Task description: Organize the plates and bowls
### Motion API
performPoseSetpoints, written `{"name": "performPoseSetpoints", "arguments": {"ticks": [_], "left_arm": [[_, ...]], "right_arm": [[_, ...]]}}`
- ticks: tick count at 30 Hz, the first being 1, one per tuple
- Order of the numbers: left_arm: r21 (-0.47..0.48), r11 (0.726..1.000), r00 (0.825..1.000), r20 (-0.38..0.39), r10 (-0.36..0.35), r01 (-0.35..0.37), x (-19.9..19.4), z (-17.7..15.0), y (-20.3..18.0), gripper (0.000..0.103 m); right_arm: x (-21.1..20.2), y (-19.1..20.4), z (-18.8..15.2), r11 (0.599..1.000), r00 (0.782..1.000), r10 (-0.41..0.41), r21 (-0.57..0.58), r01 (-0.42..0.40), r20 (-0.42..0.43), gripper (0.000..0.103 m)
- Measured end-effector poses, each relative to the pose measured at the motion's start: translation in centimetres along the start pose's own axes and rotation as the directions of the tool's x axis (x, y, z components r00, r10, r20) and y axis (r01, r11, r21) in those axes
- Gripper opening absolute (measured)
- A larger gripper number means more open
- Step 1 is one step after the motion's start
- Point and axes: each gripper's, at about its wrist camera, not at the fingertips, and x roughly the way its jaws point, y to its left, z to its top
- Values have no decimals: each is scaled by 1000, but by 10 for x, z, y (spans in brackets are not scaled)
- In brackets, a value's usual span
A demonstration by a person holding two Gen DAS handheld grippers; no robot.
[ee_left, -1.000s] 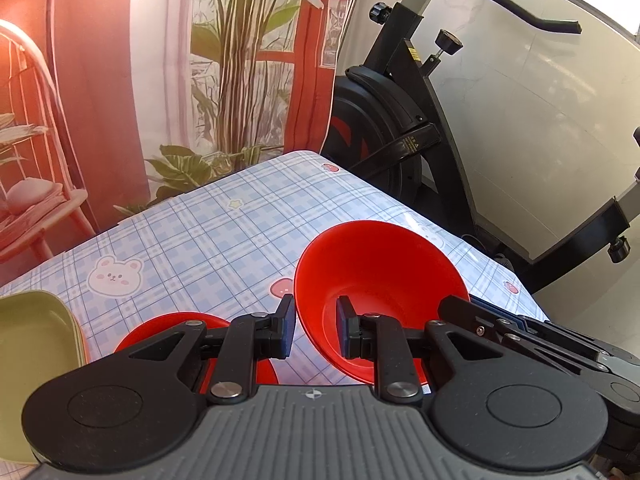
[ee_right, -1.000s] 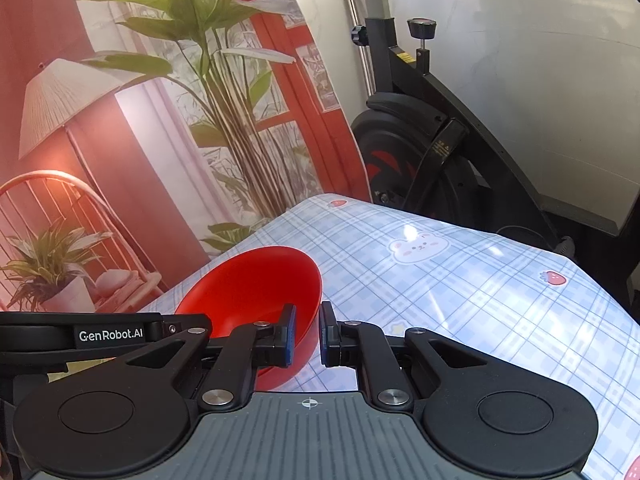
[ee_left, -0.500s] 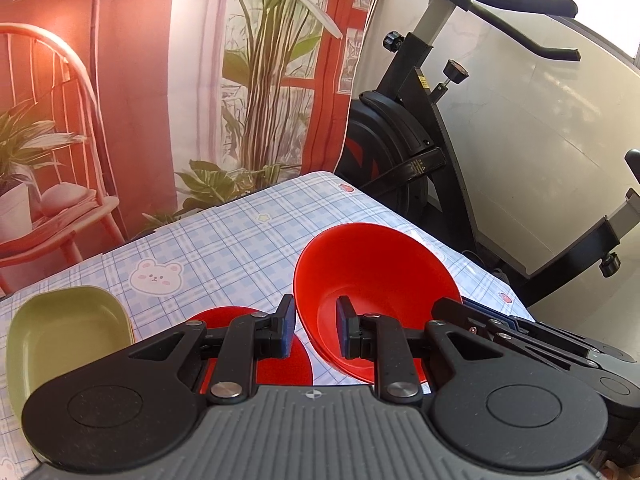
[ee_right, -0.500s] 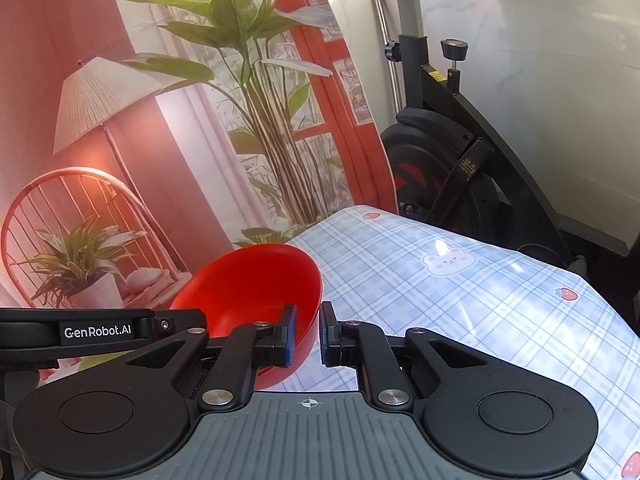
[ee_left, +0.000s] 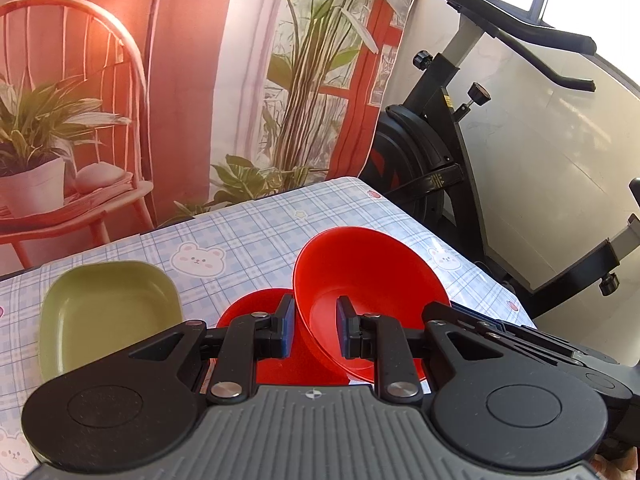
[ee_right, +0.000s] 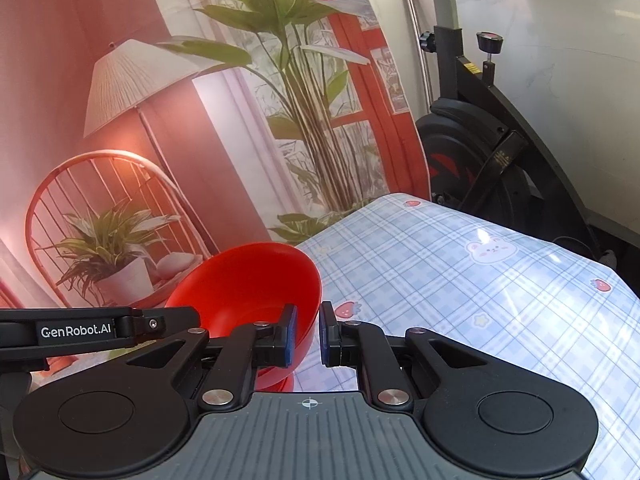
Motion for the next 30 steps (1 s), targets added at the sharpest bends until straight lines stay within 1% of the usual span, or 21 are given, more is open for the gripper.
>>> {"name": "performPoseSetpoints", "arguments": {"ticks": [4,10,14,19,24,30], "left_arm": [[-46,999,1000,14,27,-27,-4,-6,10,23],[-55,995,996,27,87,-85,-5,-15,14,23],[-109,991,996,18,85,-82,0,-17,21,23],[-109,990,996,4,92,-91,8,-21,22,24],[-135,987,996,-10,89,-90,13,-26,30,24],[-144,985,996,-22,89,-92,17,-30,34,24]], "right_arm": [[6,9,-4,1000,1000,21,-16,-22,-16,11],[21,18,-11,999,997,46,-25,-47,-65,11],[29,21,-15,998,995,45,-38,-49,-90,11],[35,22,-17,998,994,40,-51,-45,-104,11],[44,22,-17,997,991,44,-56,-51,-125,11],[49,24,-21,997,990,43,-64,-52,-135,12]]}}
